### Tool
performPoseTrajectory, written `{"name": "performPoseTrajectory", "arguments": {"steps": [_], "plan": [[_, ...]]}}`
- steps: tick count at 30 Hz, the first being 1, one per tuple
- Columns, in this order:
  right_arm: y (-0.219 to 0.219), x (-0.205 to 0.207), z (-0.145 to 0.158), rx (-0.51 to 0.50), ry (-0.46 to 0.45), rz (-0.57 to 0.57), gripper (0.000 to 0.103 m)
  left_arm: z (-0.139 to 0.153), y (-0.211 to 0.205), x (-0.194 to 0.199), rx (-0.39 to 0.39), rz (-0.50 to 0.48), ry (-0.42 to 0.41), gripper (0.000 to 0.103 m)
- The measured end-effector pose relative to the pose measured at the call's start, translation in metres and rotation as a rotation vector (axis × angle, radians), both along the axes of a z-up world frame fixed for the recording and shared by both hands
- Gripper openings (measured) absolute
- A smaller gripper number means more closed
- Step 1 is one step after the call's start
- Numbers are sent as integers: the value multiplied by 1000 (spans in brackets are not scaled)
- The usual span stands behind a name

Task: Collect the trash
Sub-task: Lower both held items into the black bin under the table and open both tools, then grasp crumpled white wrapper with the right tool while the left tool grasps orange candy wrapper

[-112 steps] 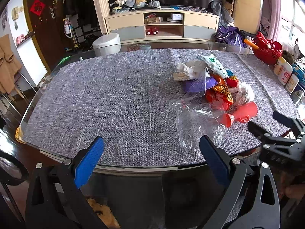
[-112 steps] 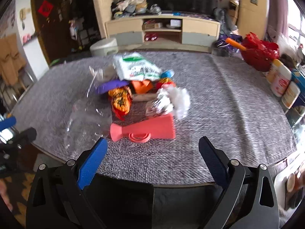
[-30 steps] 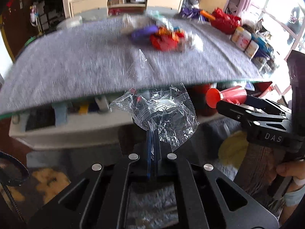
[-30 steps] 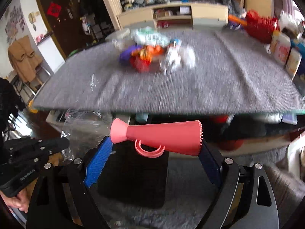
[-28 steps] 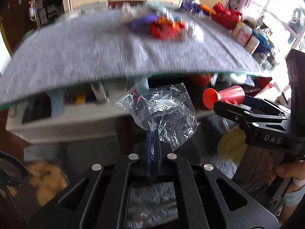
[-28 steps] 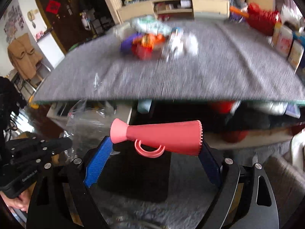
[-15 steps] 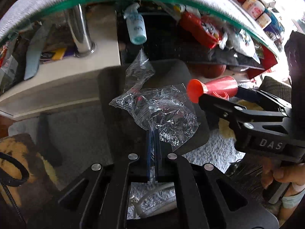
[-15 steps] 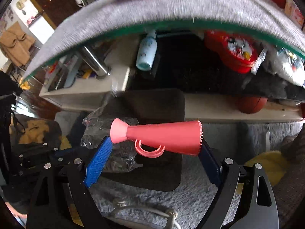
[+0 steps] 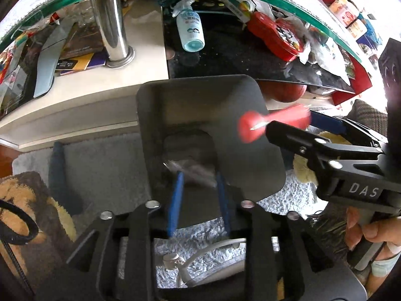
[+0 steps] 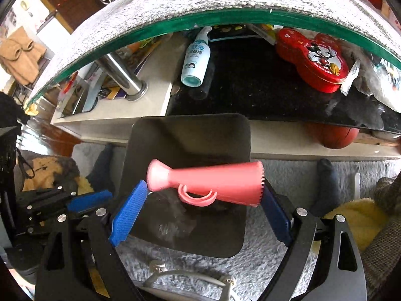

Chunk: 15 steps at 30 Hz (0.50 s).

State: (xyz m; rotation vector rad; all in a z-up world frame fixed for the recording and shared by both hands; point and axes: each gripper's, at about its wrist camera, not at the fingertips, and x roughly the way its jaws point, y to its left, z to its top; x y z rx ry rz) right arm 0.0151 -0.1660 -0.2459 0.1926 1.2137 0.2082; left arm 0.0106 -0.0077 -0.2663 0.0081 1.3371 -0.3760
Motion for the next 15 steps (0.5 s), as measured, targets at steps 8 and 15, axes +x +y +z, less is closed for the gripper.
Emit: {"name": "performPoseTrajectory", "arguments": {"steps": [8,15], "plan": [[-18,3,13,4,-31,-65,97,14,3,2,10,15,-47,61],[-41,8,62,-18,-134,-141,99,50,0,11,27,9,-152,91]]}}
